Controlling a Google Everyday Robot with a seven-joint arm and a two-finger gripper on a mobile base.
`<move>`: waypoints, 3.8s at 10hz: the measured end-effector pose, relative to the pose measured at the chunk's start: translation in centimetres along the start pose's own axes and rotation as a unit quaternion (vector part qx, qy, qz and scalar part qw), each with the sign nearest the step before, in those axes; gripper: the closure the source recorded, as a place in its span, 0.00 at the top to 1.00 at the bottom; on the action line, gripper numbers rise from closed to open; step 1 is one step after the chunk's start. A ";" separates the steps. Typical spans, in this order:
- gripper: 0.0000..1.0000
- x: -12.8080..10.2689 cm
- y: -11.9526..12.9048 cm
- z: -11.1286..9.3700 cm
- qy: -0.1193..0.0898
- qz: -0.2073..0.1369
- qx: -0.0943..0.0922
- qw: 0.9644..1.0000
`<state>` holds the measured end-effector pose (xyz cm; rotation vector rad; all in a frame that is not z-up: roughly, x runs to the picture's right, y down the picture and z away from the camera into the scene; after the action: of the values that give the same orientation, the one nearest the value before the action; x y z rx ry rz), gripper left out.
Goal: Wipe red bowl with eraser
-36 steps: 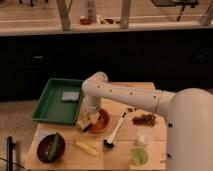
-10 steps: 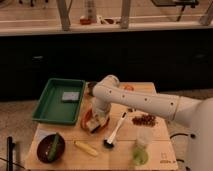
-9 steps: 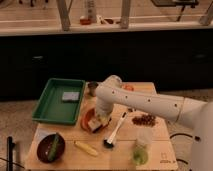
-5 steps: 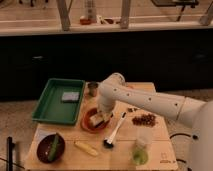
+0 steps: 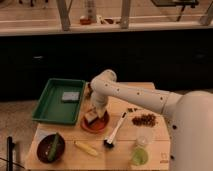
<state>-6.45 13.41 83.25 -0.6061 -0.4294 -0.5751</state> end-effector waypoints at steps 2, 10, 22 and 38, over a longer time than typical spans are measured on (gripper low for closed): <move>0.00 -1.2 0.0 0.4 -0.007 -0.020 -0.010 1.000; 0.00 0.0 6.8 -2.3 -0.003 0.016 -0.005 1.000; 0.00 -0.4 -0.2 -0.3 -0.001 -0.017 -0.008 1.000; 0.00 2.1 1.6 -2.6 0.019 0.010 0.013 1.000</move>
<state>-3.30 12.05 81.77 -0.5731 -0.3945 -0.5601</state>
